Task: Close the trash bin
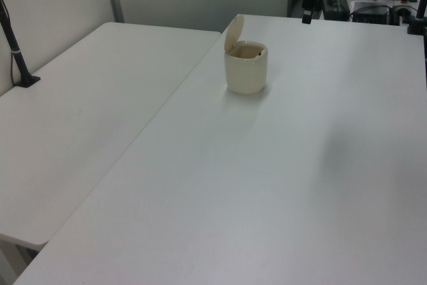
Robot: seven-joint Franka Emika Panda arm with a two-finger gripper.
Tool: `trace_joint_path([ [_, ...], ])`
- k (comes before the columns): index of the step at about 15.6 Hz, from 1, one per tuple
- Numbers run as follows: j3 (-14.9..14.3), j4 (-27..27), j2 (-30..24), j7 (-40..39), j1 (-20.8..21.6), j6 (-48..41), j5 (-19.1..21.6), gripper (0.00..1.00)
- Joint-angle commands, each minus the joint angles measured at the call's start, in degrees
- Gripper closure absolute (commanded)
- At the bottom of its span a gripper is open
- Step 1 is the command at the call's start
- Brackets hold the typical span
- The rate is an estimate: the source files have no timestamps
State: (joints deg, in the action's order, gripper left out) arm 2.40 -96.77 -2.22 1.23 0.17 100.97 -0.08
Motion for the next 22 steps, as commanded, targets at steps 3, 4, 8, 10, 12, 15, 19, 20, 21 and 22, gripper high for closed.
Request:
trace_joint_path([
  [3, -0.2, -1.1, -0.9, -0.9, 0.4, -0.3, 0.8, 0.00],
  [4, -0.2, -1.2, -0.9, -0.8, 0.4, -0.3, 0.8, 0.00],
  [8, -0.2, -1.1, -0.9, -0.7, 0.4, -0.3, 0.8, 0.00],
  [10, -0.2, -1.1, -0.9, -0.6, 0.4, -0.3, 0.8, 0.00],
  [12, -0.2, -1.1, -0.9, -0.4, 0.4, -0.4, 0.8, 0.00],
  [15, -0.2, -0.9, -0.9, 0.8, 0.3, -1.3, 0.8, 0.00],
  [19, -0.2, 1.7, 1.4, 7.8, 0.3, -0.5, 0.7, 0.01],
  [20, -0.2, 3.8, 3.0, 9.7, 0.0, -0.5, 0.8, 0.01],
  [21, -0.2, 5.8, 4.7, 11.3, -0.3, -0.5, 1.0, 0.01],
  [22, -0.2, 7.3, 6.3, 13.6, -0.3, -0.4, 1.0, 0.02],
])
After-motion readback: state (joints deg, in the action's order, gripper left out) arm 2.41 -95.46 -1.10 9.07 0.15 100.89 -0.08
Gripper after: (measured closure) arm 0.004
